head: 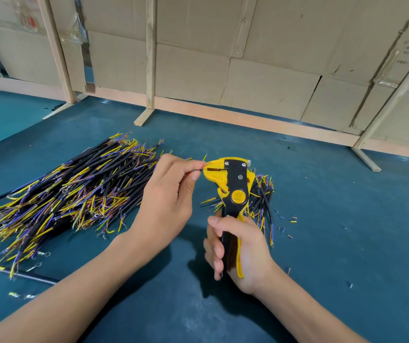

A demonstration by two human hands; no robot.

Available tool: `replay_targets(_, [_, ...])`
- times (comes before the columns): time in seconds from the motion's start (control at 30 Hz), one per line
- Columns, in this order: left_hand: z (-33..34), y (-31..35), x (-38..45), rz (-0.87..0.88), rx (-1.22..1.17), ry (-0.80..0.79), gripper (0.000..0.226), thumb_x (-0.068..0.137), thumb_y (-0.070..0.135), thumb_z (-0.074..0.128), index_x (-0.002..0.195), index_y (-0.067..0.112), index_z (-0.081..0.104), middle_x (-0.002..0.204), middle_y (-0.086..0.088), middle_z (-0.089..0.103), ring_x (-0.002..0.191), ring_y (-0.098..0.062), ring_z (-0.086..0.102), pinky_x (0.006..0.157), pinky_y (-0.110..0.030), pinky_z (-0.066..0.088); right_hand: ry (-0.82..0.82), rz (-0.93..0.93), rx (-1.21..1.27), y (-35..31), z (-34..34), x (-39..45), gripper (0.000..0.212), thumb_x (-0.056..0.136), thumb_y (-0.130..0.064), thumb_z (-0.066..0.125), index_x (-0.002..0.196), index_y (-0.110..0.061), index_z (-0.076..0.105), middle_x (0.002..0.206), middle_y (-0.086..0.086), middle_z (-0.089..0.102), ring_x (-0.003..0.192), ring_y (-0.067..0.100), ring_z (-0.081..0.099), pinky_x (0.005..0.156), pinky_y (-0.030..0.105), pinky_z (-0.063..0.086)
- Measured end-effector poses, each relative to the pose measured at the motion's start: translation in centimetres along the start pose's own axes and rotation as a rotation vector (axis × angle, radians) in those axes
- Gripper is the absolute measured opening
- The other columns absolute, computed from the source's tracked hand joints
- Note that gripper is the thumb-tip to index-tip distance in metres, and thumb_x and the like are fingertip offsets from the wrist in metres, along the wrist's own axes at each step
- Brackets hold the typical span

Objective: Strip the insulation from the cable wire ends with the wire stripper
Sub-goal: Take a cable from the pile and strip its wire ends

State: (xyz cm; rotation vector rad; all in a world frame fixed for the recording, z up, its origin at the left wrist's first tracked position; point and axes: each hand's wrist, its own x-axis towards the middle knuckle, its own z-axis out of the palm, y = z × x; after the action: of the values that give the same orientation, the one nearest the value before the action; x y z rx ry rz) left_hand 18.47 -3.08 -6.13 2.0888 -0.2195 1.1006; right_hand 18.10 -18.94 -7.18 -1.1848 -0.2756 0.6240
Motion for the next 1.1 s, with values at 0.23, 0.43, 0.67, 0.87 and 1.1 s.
replay_targets(0.23, [-0.5,-0.9,0.7,0.146,0.123,-0.075,0.020,0.096,-0.004,0.057,0.113,-0.005,0.068,0.101,-0.017,0.059,0.088,-0.018,0.054,0.082,-0.024,0.048,0.094,-0.017,0.000,0.2,0.4,-0.1,0.032,0.075,-0.023,0.066,0.054,-0.014,0.045,0.045,0.009,0.041,0.031,0.020,0.039,0.037,0.022,0.037])
replay_targets(0.43, [0.9,0.4,1.1,0.204,0.318,-0.122,0.038,0.077,-0.022,0.063,0.110,-0.003,0.065,0.108,-0.007,0.049,0.090,-0.026,0.056,0.083,-0.032,0.045,0.202,-0.092,-0.025,1.2,0.8,-0.3,0.038,0.076,-0.029,0.066,0.047,-0.010,0.048,0.046,0.010,0.042,0.034,0.023,0.042,0.039,0.026,0.041])
replay_targets(0.67, [1.9,0.6,1.3,0.112,0.393,-0.202,0.039,0.070,-0.012,0.045,0.103,-0.006,0.065,0.095,-0.021,0.060,0.085,-0.039,0.061,0.079,-0.038,0.052,0.274,-0.061,0.001,1.3,0.8,-0.3,0.029,0.073,-0.031,0.071,0.057,-0.015,0.052,0.050,0.010,0.045,0.035,0.022,0.044,0.041,0.027,0.041])
replay_targets(0.87, [0.3,-2.5,2.9,-0.120,0.498,-0.180,0.038,0.079,-0.008,0.051,0.110,0.009,0.066,0.100,-0.006,0.052,0.099,-0.021,0.047,0.077,-0.019,0.027,0.271,-0.113,0.035,1.4,0.6,-0.8,0.031,0.073,-0.026,0.070,0.058,-0.008,0.050,0.051,0.013,0.044,0.037,0.025,0.047,0.043,0.030,0.043])
replay_targets(1.1, [-2.5,-3.7,2.3,0.007,0.334,0.024,0.022,0.097,-0.003,0.058,0.116,0.000,0.069,0.103,-0.018,0.056,0.090,-0.017,0.050,0.084,-0.013,0.034,0.181,-0.155,0.030,1.2,1.0,-0.9,0.020,0.080,-0.022,0.068,0.065,-0.011,0.061,0.056,0.016,0.048,0.043,0.031,0.053,0.050,0.040,0.051])
